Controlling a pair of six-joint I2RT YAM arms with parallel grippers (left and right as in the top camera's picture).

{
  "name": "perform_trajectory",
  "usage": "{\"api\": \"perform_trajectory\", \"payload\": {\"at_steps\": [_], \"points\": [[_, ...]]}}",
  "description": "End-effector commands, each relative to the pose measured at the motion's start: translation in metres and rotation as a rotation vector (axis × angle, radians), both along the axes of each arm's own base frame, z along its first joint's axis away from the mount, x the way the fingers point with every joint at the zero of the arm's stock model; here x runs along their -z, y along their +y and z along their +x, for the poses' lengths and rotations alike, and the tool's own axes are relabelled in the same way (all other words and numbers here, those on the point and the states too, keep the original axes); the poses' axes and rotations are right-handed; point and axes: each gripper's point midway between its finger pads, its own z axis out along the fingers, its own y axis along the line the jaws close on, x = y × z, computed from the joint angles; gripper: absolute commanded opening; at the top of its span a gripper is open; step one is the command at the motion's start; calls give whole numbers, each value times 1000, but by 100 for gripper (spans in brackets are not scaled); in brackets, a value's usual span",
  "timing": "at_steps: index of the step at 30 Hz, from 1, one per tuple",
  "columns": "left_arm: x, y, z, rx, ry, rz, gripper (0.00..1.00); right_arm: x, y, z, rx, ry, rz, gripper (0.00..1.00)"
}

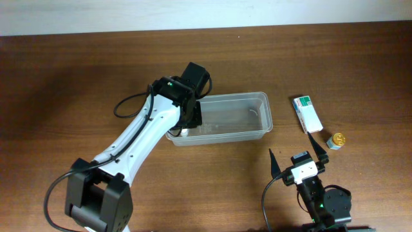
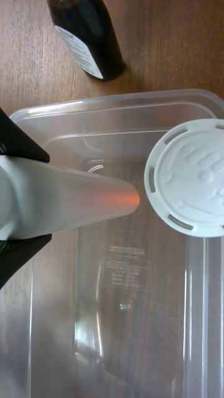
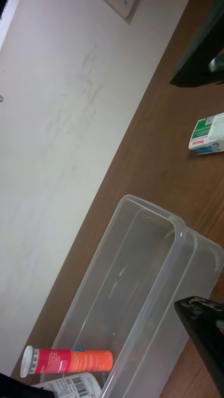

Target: Pack container

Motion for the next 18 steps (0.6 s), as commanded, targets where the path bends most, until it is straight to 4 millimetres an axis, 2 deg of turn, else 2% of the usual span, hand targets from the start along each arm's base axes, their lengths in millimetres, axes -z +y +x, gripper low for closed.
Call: {"api": "perform_trajectory", "payload": {"at_steps": [1,18], "points": [[6,2,1,-19,11,1,29,3,-3,0,14,8,8,98],[28,0,4,-19,54,27,29,3,-3,0,14,8,8,98]]}}
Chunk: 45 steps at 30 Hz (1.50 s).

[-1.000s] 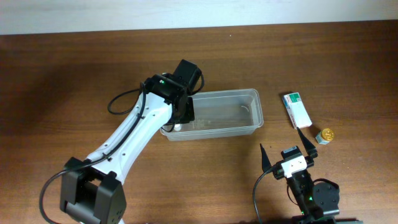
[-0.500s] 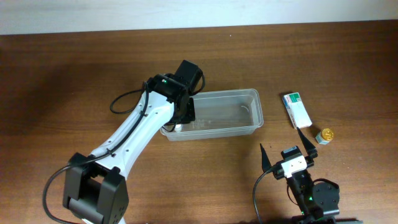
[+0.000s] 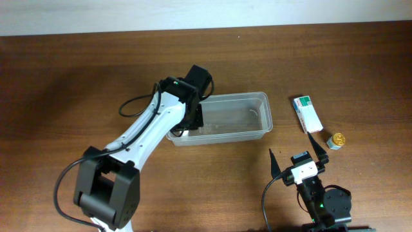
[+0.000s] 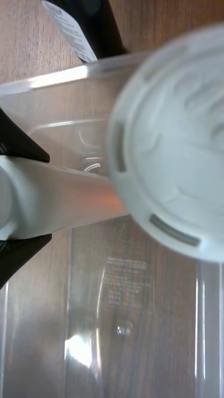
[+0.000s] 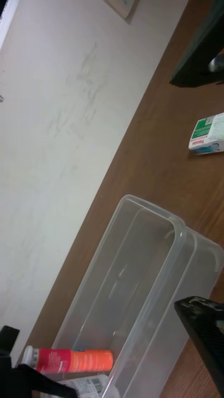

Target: Pack container

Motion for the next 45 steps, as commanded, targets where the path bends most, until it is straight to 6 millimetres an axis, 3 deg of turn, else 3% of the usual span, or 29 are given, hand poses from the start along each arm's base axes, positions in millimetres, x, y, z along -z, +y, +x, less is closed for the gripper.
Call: {"api": "perform_trajectory", "payload": {"at_steps": [1,3,16,29,32,37,39,41,45], "points": [[0,0,4,-20,-13,-10,29,3,-3,0,14,8,8,98],[0,0,5,-20,-17,-13,39,3,-3,0,14,8,8,98],[0,2,7,-21,-27,2,40,3,-3,0,14,8,8,98],[-1,8,9,21,-38,45,38,3,-3,0,14,8,8,98],[-1,8,9,34,-37,47,28,3,-3,0,14,8,8,98],[-1,8,9,42,-35,49,27,3,-3,0,14,8,8,98],[-1,8,9,42,-35,49,28,3,-3,0,14,8,8,98],[-1,9,8,42,-32,50,40,3,-3,0,14,8,8,98],[-1,10,6,43,-25,54,45,3,-3,0,14,8,8,98]]}}
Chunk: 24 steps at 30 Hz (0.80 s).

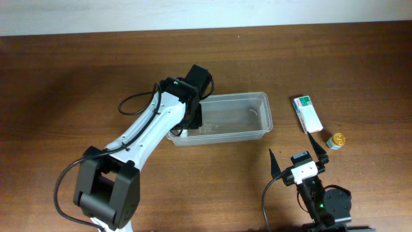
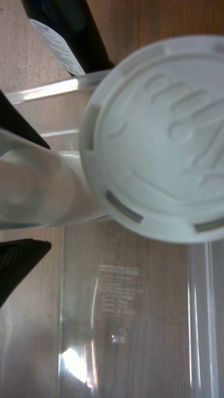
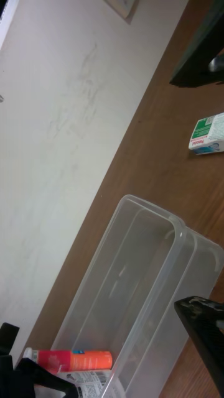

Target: Pack container

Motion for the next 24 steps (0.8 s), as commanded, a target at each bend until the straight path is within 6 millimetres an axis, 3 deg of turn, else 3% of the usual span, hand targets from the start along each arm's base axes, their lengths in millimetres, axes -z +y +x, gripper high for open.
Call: {"api": "perform_trajectory", "payload": {"at_steps": [1,9,12,15,19,24], "points": [[0,6,0,2,5,22,45,3,-3,0,14,8,8,98],[0,6,-1,2,10,20,46,3,-3,0,14,8,8,98],[-1,5,-1,3,10,14,59,3,-3,0,14,8,8,99],[-4,0,-2,5,12,-15,63,3,-3,0,14,8,8,98],[-19,-2,1,7,-16,-31,66,3,-3,0,14,8,8,98],[-55,-4,6,28,-92,-66,68,3,-3,0,14,8,8,98]]}}
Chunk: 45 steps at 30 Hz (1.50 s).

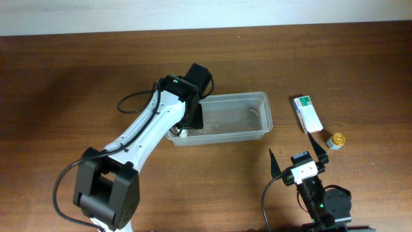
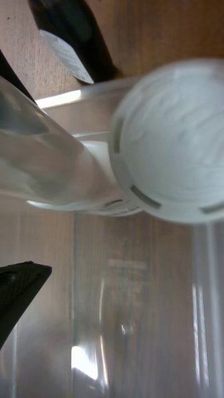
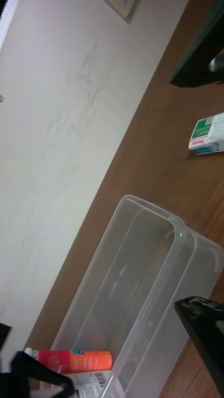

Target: Pack container

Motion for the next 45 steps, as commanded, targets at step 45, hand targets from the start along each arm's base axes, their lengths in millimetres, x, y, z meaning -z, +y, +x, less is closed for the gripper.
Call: {"api": "perform_trajectory", "payload": {"at_steps": [45], "points": [[-5,125,-30,301,38,-31,92,2,-3,0,14,7,7,98]]}}
